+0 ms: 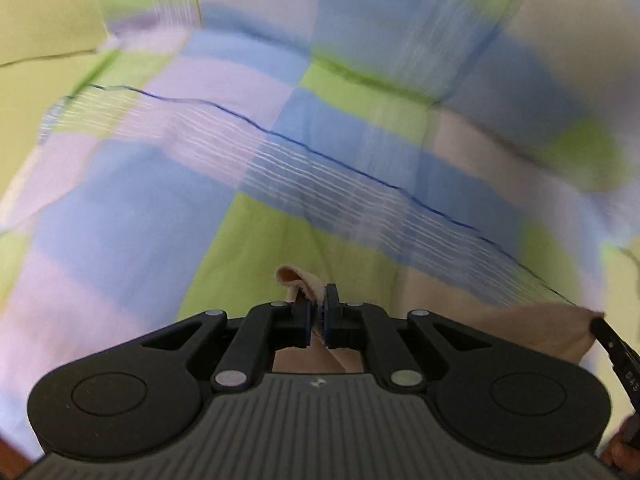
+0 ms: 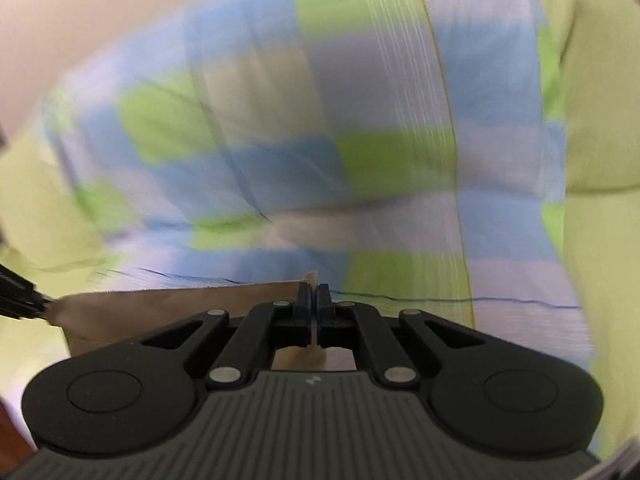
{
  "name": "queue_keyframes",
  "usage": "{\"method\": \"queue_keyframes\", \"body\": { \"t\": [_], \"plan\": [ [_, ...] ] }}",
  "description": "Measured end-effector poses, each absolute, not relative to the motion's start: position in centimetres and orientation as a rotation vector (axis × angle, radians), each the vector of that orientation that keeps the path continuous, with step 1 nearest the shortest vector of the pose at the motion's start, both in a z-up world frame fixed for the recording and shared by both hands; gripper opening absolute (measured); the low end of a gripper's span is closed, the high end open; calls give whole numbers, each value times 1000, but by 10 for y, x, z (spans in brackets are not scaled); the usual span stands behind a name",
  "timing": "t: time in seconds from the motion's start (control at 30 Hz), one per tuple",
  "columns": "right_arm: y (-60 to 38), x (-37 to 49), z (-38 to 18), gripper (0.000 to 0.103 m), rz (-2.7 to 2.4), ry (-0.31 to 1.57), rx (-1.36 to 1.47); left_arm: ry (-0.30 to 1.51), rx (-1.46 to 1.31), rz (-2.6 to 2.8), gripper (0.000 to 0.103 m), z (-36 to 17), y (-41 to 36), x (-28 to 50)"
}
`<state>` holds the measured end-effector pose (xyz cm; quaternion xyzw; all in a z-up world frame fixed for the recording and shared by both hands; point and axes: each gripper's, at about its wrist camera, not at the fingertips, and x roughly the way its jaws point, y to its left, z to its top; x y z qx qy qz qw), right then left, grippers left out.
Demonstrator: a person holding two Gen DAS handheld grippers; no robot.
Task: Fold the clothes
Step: 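Lift the beige cloth with both grippers and carry it over the plaid sheet, then lower the beige cloth onto the plaid sheet and open both grippers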
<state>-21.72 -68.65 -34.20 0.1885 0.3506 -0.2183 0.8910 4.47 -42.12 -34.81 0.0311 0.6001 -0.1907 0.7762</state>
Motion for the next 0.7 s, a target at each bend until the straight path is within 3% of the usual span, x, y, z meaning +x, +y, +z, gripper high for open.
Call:
{"method": "queue_keyframes", "body": {
  "t": [0.1,0.3,0.4,0.43,0.5,0.7],
  "plan": [
    [-722,-174,-395,1,-530,769,432,1274,113,-387,2,-381,-462,73],
    [-761,-143,-412,1,-640,739,438,1196,174,-381,9,-389,-489,103],
    [-766,-154,-410,11,-650,734,497,1176,261,-401,39,-380,-470,90],
    [-766,-161,-408,20,-650,732,518,1171,298,-404,48,-378,-460,83],
    [-756,-183,-400,29,-650,745,561,1209,332,-407,49,-375,-433,65],
    [-699,-262,-395,35,-612,880,704,1409,287,-441,49,-377,-358,-14]
  ]
}}
